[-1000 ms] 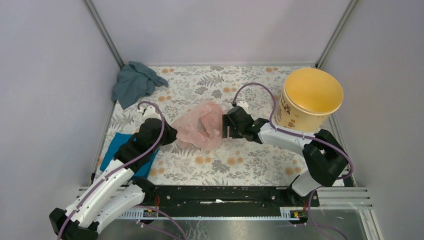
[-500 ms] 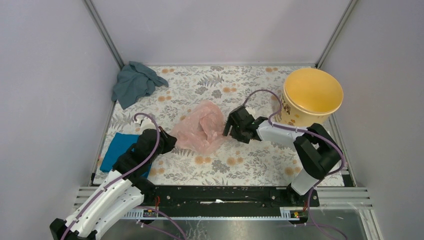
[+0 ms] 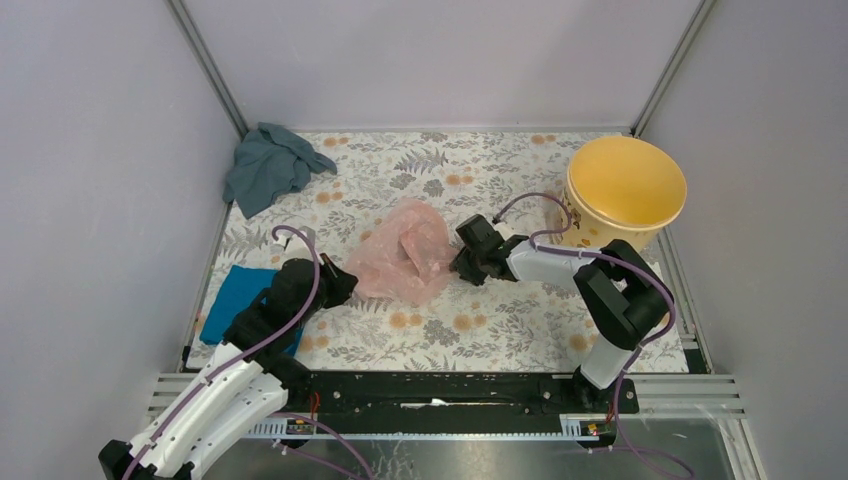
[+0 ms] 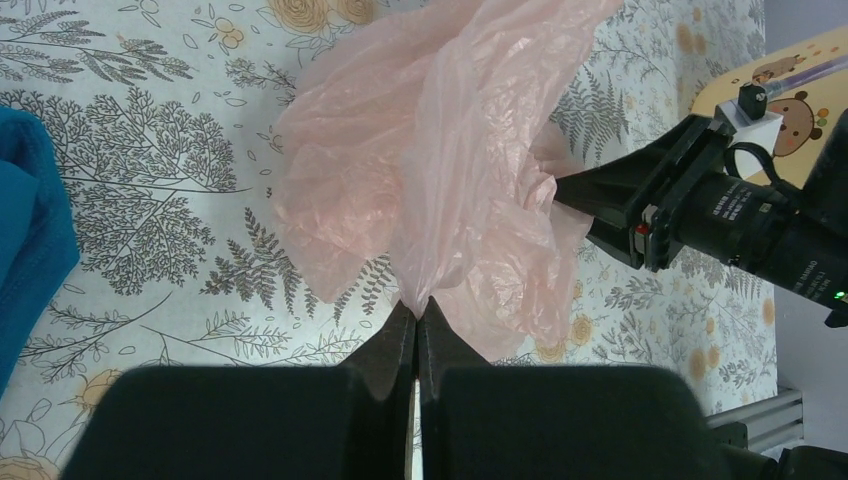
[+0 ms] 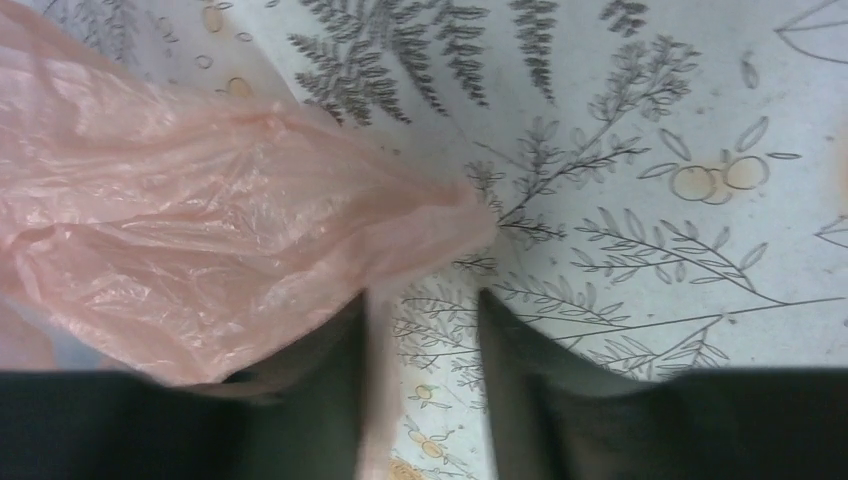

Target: Put the trash bags into the trash bin

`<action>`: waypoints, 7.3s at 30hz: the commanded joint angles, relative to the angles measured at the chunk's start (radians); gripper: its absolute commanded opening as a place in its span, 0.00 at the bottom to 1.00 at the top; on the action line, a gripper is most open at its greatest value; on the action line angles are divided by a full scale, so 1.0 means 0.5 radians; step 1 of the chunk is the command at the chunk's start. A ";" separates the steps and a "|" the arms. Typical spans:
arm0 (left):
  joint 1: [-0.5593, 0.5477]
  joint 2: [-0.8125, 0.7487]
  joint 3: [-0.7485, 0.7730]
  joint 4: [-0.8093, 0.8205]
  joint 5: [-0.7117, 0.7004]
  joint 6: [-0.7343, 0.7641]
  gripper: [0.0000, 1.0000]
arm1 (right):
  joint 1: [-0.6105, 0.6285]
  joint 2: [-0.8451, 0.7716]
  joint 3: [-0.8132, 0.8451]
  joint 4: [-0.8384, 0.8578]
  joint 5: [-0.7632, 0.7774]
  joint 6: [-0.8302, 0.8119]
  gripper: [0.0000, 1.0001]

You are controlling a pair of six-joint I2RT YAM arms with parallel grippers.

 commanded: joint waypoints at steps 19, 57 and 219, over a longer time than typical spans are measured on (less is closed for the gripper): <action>0.172 0.892 1.650 0.360 0.351 0.488 0.00 | 0.134 -0.211 1.968 -1.045 0.791 -2.097 0.00; 0.210 0.544 0.795 0.171 0.288 0.236 0.00 | 0.281 -0.628 0.437 -0.040 0.197 -1.869 0.00; 0.397 0.563 0.524 0.512 0.982 -0.164 0.00 | -0.314 -0.948 0.230 -0.130 -0.803 -1.634 0.00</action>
